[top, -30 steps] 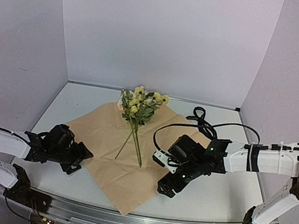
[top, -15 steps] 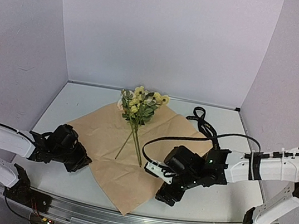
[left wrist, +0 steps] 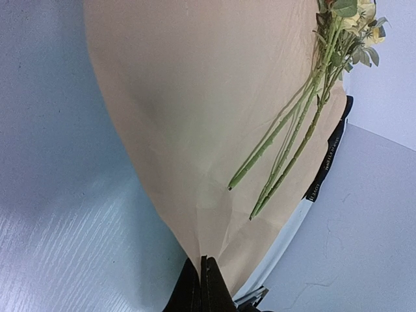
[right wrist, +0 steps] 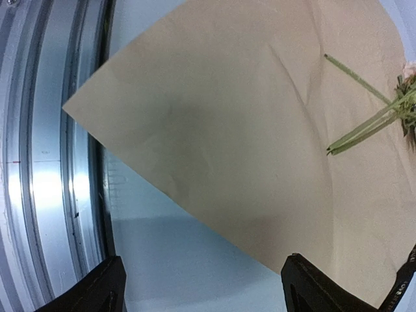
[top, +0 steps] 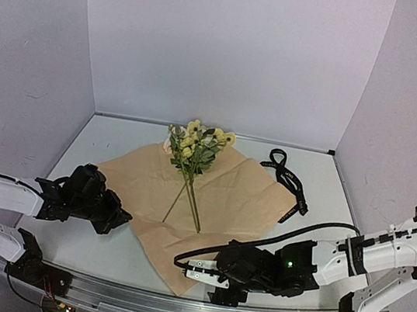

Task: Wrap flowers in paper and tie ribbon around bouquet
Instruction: Pick up the bottom corner of the flattened wrapping paper from the center of the board.

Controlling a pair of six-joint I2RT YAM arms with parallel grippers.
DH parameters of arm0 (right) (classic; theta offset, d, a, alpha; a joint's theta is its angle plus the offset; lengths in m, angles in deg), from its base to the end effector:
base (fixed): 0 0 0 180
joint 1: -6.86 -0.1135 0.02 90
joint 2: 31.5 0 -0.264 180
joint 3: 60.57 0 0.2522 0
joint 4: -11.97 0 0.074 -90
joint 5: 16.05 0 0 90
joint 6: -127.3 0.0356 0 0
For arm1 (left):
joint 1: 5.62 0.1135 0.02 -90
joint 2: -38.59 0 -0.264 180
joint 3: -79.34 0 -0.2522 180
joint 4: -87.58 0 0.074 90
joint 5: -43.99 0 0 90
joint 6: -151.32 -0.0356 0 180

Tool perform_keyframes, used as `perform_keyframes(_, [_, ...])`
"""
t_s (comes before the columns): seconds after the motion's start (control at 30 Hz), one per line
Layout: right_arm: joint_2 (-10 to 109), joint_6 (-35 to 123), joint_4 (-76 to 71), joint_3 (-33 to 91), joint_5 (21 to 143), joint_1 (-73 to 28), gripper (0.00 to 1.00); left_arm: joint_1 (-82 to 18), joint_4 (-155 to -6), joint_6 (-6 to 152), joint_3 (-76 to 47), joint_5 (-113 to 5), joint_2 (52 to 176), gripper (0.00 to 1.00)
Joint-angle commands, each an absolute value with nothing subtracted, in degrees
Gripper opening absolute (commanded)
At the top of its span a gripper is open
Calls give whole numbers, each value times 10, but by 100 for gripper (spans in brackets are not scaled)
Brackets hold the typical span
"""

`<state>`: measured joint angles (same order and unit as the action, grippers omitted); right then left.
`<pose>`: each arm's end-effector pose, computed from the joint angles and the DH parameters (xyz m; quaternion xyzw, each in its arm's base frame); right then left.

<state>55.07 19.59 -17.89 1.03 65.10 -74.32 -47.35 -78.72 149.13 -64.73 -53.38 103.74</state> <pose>0.0508 0.2914 0.1813 -0.7070 0.6357 0.0959 0.2949 0.1531 -0.1427 0.1555 -0.3344 0.8520 -0.3857 0.1166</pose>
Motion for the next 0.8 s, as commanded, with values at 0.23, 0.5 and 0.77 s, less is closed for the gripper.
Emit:
perform_keyframes(0.23, [656,92,-63,41,503,-814,86,-451,-790,1510,-650,-567,1006,0])
perform_keyframes(0.5, [722,44,6,75,437,-817,81,-448,-766,1509,-651,-566,996,0])
perform_keyframes(0.77, [721,47,9,83,434,-817,22,-447,-709,1496,-645,-549,983,0])
